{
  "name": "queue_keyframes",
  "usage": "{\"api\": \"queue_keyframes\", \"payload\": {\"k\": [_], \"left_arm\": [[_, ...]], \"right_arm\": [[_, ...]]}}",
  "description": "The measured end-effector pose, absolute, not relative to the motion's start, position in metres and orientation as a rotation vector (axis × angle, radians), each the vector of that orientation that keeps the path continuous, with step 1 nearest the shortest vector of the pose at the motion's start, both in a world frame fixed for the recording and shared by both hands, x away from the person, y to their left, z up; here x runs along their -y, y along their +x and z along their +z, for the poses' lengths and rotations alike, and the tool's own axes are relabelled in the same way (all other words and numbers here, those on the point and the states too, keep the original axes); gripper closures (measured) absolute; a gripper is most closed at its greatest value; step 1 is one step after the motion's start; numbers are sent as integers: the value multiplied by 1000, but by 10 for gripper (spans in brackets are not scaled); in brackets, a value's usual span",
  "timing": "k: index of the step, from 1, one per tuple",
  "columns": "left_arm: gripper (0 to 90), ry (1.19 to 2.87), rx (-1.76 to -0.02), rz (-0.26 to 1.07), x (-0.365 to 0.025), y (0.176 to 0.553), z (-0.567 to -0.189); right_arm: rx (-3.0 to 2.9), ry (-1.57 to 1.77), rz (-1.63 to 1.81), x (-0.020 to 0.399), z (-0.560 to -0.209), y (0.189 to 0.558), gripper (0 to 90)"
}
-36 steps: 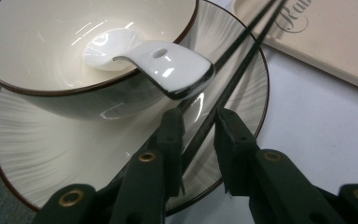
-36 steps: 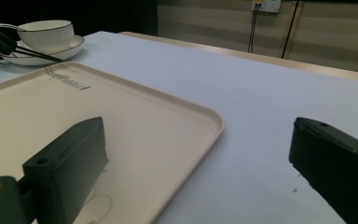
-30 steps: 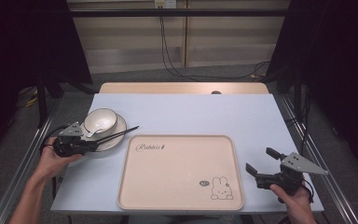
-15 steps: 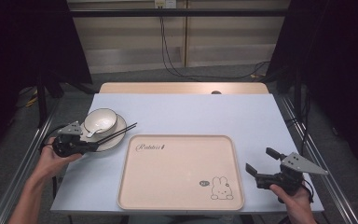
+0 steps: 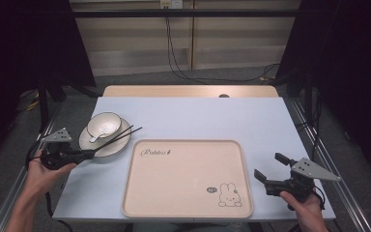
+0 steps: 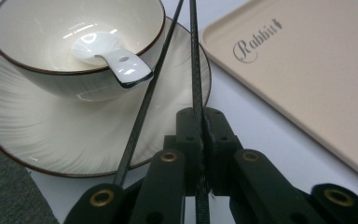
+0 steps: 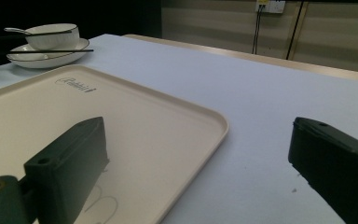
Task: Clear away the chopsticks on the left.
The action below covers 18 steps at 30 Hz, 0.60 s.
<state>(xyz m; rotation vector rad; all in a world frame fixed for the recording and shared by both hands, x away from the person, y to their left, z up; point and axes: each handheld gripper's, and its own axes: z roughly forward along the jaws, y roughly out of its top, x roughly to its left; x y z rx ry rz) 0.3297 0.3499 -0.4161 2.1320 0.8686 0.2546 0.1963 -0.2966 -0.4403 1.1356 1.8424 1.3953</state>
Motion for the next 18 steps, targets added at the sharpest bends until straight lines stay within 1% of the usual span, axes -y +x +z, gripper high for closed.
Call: {"api": "queue_keyframes", "payload": {"k": [4,7,12,18], "left_arm": [[859,2039,-899,267,-352,318,-411],[859,2045,-912,277,-350,313,-409],[859,1991,-937,239,-340,297,-404],[859,1975,-971,226,-326,281,-406]], "right_arm": [[-1842,1134,1396,296,-440,197,41],[-1845,1130,1394,297,-441,197,41],[-1844,1134,1398,296,-440,197,41],[-1844,1132,1406,295,-440,196,41]]}}
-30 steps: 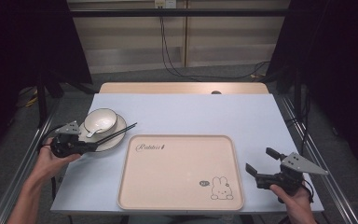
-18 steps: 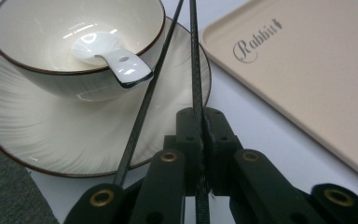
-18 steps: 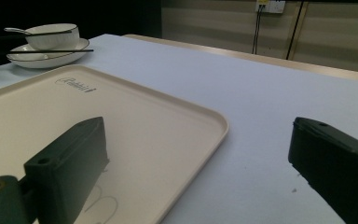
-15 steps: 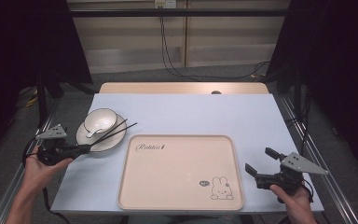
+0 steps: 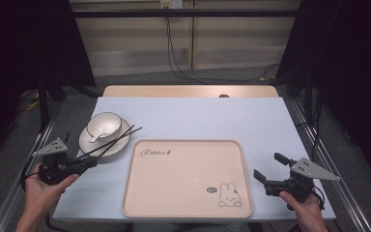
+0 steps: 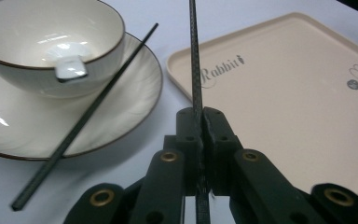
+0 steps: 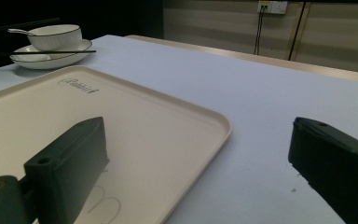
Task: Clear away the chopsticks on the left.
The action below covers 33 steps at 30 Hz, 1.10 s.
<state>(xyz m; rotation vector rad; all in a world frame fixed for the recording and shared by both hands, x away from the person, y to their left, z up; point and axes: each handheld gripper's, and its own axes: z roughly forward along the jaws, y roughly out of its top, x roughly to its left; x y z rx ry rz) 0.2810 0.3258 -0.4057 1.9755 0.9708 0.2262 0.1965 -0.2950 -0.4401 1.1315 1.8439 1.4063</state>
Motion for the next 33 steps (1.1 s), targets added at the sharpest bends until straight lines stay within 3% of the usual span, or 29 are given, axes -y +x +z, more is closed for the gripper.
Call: {"api": "queue_keyframes", "payload": {"k": [18,33], "left_arm": [[860,1921,-1129,238,-274,242,-401],[860,1868,-1224,241,-229,240,-404]], "right_arm": [[-1848,1117,1406,294,-440,197,41],[-1855,1107,1408,293,-439,196,11]]}}
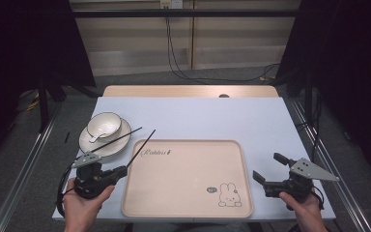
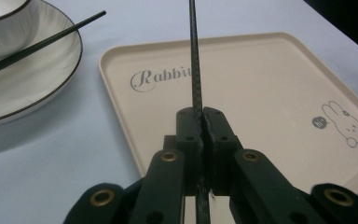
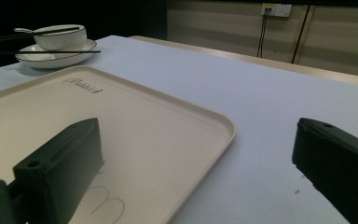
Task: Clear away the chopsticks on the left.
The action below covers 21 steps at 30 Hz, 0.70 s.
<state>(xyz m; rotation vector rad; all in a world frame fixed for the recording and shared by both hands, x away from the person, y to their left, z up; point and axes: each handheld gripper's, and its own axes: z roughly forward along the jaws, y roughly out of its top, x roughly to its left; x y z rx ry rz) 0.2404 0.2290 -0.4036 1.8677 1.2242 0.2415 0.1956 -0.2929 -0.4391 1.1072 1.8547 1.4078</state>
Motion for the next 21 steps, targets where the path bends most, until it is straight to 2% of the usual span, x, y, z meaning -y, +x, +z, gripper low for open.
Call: {"api": "queue_keyframes", "payload": {"k": [7,16,21], "left_arm": [[859,1869,-1322,230,-217,243,-423],[859,1881,-1447,219,-219,250,-444],[858,1912,-1448,222,-213,252,-447]], "right_arm": [[-1855,1102,1403,292,-439,196,11],[-1863,1097,1400,292,-439,196,11],[-1864,1099,1401,292,-439,196,11]]}}
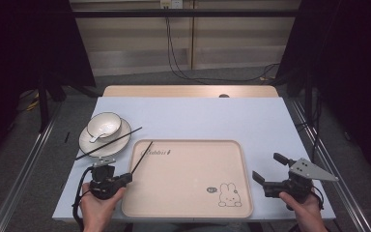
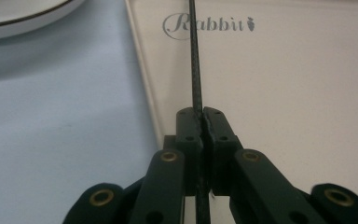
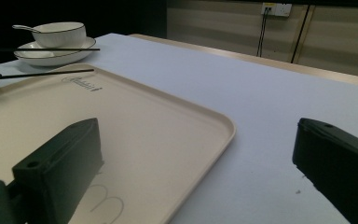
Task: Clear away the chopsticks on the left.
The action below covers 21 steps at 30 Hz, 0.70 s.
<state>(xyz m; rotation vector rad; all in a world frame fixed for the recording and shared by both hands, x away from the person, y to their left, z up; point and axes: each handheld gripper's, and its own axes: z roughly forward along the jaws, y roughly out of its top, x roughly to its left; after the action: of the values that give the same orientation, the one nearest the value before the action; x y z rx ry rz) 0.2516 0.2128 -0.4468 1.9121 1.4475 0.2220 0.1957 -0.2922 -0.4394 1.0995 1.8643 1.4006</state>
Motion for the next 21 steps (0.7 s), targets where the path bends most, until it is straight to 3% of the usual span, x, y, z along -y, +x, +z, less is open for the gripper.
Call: {"api": "queue_keyframes", "payload": {"k": [21], "left_arm": [[850,1943,-1530,210,-198,255,-462]], "right_arm": [[-1870,1095,1401,292,-440,196,12]]}}
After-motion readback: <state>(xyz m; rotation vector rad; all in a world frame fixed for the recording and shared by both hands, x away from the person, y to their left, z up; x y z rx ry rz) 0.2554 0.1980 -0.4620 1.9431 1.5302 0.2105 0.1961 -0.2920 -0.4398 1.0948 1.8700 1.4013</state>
